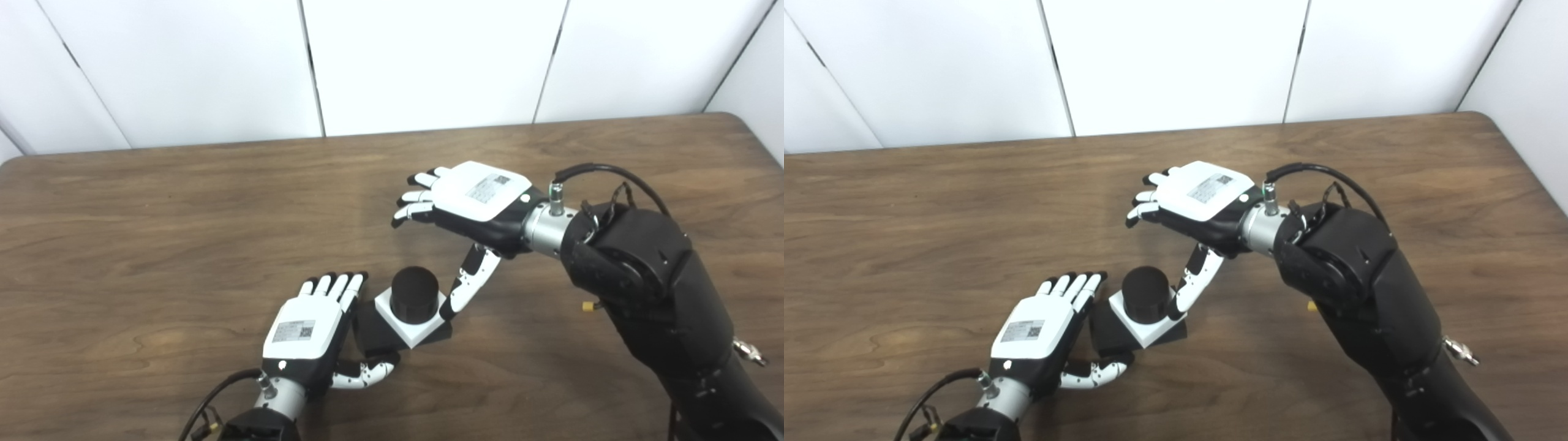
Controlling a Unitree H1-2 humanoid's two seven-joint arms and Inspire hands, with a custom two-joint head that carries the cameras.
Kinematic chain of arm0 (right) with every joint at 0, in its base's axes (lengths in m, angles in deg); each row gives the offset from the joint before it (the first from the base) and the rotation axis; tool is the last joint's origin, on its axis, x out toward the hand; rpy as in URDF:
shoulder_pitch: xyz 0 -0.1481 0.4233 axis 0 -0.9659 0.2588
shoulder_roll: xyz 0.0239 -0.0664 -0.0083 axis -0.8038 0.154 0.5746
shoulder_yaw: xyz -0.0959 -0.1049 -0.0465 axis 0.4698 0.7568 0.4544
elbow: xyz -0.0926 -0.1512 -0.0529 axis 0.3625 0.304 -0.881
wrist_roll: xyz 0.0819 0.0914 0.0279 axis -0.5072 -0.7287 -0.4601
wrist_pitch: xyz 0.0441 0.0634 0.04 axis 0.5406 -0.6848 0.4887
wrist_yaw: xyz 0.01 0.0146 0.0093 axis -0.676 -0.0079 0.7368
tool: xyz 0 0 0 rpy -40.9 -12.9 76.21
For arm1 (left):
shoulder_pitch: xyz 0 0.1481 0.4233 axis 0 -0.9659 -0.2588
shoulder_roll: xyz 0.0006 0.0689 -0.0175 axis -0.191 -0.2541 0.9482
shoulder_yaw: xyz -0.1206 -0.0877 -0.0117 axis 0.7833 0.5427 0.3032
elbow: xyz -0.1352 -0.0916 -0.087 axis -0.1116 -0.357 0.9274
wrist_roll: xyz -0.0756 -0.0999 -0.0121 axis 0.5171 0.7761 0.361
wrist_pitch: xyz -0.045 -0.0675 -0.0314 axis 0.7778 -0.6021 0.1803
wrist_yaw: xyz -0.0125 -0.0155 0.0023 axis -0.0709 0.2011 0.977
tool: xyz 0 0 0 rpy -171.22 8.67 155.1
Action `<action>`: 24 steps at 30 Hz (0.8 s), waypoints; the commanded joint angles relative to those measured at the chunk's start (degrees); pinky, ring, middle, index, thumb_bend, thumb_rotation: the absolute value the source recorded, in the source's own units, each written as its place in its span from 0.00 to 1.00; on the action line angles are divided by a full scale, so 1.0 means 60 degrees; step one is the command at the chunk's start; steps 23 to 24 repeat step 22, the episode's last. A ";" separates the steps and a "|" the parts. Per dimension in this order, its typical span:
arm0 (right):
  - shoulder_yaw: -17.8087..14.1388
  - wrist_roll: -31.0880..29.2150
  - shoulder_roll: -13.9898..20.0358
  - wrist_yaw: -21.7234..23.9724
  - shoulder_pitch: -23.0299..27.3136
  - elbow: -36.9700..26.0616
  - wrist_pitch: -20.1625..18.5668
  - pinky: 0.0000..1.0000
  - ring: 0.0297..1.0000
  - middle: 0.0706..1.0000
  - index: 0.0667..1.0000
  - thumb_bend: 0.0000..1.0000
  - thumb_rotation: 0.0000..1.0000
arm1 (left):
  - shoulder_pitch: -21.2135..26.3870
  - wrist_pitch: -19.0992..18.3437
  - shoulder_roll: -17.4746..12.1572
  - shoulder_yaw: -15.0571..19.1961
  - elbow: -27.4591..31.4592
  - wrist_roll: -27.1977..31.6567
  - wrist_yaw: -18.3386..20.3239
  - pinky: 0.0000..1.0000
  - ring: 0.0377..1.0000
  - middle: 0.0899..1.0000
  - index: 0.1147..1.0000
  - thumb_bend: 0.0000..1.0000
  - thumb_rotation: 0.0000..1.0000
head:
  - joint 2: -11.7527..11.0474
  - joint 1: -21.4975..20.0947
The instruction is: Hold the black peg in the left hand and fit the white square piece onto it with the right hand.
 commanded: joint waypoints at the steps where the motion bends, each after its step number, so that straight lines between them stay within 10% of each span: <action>1: -0.0197 -0.0138 0.0006 -0.0326 0.0502 -0.0139 -0.0091 1.00 1.00 0.92 0.82 1.00 0.53 | -0.0121 0.0120 -0.0252 0.0108 0.0142 0.0236 0.0627 1.00 1.00 1.00 1.00 1.00 0.51 | 0.0006 0.0014; 9: -0.0328 -0.0179 -0.0073 -0.0270 0.0801 -0.0026 -0.0417 1.00 1.00 0.93 0.83 1.00 0.51 | -0.0363 0.0466 -0.0526 0.1089 0.1168 0.1581 0.0418 0.99 1.00 1.00 1.00 1.00 0.51 | -0.0056 0.0164; 18: -0.1037 -0.0984 0.0251 -0.0676 0.0223 0.0204 -0.0905 1.00 1.00 0.92 0.84 1.00 0.50 | -0.0985 0.1447 0.0134 0.3312 0.1266 0.5622 -0.2283 0.81 0.96 0.99 1.00 1.00 0.58 | -0.0187 0.0272; 24: -0.1758 -0.1725 0.0533 -0.0915 -0.0425 0.0209 -0.1414 1.00 1.00 0.93 0.86 1.00 0.52 | -0.1228 0.2519 0.0626 0.4093 0.0834 0.7478 -0.3694 0.91 0.99 1.00 1.00 1.00 0.60 | -0.0261 0.0226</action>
